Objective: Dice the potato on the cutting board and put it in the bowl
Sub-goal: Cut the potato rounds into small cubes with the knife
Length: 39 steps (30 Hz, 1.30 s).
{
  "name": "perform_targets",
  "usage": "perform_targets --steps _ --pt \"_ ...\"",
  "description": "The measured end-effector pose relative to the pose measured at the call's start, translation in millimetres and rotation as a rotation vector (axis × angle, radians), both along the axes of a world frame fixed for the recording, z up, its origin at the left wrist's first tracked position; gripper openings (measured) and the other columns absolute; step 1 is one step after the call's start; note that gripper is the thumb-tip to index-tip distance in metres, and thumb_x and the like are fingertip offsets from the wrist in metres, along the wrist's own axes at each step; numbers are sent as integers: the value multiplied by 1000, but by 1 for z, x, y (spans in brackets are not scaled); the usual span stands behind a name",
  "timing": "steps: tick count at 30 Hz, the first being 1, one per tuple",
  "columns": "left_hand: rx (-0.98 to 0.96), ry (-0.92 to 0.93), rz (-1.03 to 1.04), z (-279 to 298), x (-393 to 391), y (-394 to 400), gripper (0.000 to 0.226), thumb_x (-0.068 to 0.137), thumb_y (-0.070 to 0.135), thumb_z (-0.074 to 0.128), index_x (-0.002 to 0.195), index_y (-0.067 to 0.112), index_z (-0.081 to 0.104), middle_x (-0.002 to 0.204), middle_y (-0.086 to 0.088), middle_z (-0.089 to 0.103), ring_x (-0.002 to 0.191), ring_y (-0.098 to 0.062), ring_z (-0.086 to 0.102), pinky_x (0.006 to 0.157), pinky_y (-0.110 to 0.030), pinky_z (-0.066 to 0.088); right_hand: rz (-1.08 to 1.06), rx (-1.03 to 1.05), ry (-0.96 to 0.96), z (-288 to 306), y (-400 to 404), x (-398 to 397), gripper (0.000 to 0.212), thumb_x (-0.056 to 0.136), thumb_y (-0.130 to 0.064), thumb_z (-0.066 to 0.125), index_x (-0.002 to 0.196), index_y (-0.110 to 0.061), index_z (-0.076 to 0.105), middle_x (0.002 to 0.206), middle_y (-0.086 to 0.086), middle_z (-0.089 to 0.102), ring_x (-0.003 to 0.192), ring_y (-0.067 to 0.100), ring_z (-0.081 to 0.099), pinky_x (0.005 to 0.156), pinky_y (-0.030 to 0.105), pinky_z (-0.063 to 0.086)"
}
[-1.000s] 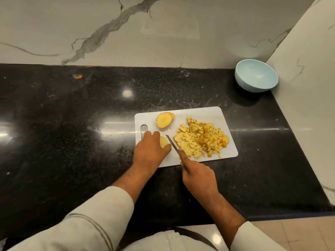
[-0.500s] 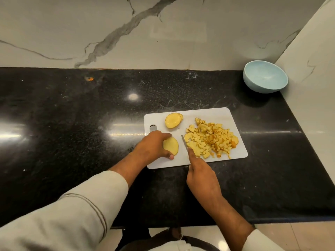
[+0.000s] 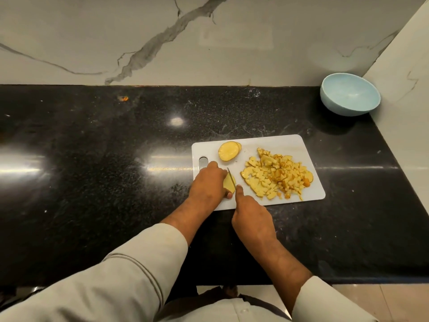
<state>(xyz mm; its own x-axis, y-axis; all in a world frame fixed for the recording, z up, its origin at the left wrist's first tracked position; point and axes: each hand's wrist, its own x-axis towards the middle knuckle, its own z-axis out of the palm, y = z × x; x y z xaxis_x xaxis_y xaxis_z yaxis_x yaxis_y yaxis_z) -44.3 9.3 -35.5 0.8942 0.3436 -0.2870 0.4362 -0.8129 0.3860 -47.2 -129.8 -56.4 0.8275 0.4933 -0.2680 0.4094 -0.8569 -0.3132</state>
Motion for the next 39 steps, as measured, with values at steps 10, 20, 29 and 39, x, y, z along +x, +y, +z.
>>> perform_targets --steps 10,20,29,39 --pt "145 66 -65 9 12 -8 17 87 16 62 101 6 64 112 -11 45 98 -33 56 74 -40 49 66 -61 -38 -1 16 -4 66 95 -8 36 152 -9 4 113 10 52 93 30 62 65 37 39" --pt "133 65 -76 9 14 -4 20 86 15 64 103 5 63 110 -12 49 97 -31 57 76 -38 49 85 -93 -26 -2 20 6 67 96 -7 35 153 -10 0 112 11 54 95 31 60 66 37 36" --pt "131 109 -112 11 10 -2 50 78 34 77 117 7 62 115 -11 43 104 -30 53 85 -40 50 101 -101 65 -3 -31 -38 76 94 -13 40 153 -19 -8 117 8 53 91 27 61 66 36 41" --pt "-82 -91 94 0 -8 -5 21 84 14 71 90 -2 59 98 -14 56 90 -33 60 76 -41 51 34 -3 -41 10 -45 -43 78 95 -15 39 151 -30 -12 83 -4 51 66 14 54 63 32 46"
